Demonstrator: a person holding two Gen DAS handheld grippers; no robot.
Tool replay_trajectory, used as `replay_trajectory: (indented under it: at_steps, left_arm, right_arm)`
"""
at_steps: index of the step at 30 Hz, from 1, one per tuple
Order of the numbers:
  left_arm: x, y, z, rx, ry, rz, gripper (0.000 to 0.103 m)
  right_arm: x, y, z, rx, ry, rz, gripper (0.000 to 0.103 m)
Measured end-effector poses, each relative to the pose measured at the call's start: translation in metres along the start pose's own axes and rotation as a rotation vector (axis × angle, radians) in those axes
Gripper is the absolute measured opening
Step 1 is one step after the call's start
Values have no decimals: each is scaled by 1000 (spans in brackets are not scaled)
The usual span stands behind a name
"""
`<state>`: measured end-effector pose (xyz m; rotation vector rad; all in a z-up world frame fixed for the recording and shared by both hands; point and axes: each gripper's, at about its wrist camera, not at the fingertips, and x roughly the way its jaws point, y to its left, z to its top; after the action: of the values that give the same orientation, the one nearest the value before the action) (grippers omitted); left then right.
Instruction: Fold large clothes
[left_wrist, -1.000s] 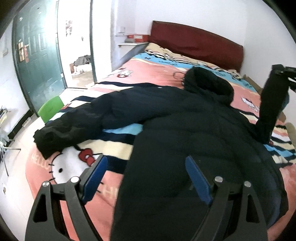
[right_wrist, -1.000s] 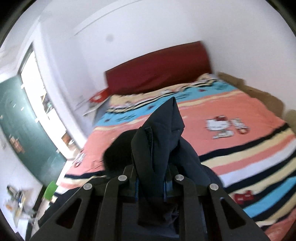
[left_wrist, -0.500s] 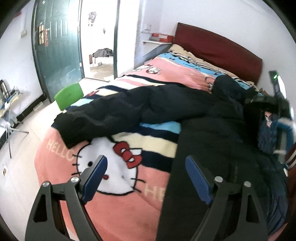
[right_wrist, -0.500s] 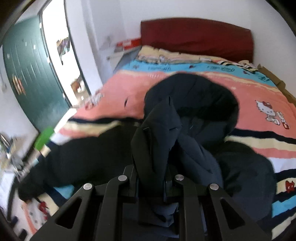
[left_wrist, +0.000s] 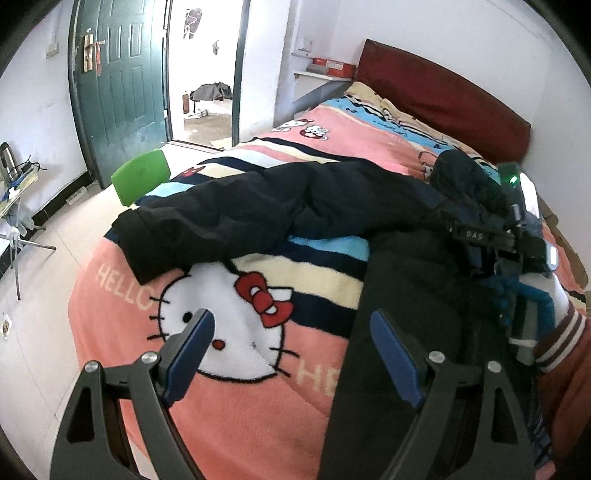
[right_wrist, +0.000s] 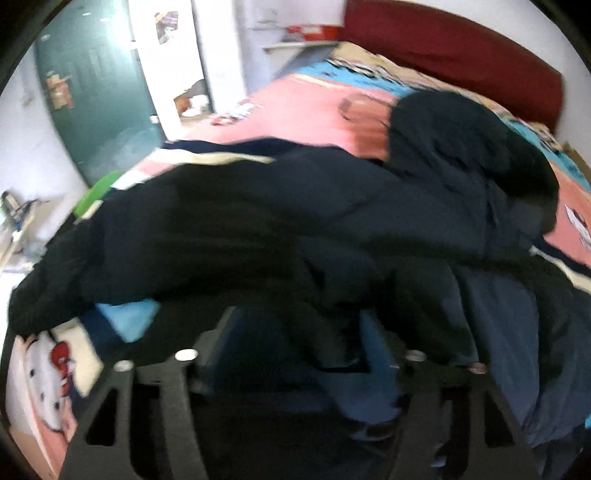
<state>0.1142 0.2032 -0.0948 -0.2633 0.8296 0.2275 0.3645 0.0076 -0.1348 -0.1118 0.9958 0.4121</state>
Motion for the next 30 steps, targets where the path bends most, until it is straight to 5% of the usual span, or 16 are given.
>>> replay_trajectory:
  at_steps: [5,8,15,19,23,30]
  left_arm:
    - [3,-32,13,35,21,-38,87]
    - [10,-64,22,85,24,-52,87]
    - [54,-182,50,218,46,-158,87]
    - [89,-253,67,287,43,-210,87]
    - [128,-310,78,333,49,-235,87]
    - [213,-333,67,350,154,-137,87]
  right_arm:
    - [-52,-3,5,-49,-95,69,68]
    - [-84,-37,6,-33,-137,44,68]
    - [-119,-191,-13,115,-141,-221,68]
    - [-116,-259,-35,189,-110,-316,68]
    - [-96,-292,-51,252,-87,-304,68]
    - [-47,-303,-71,283,-27,-249,69]
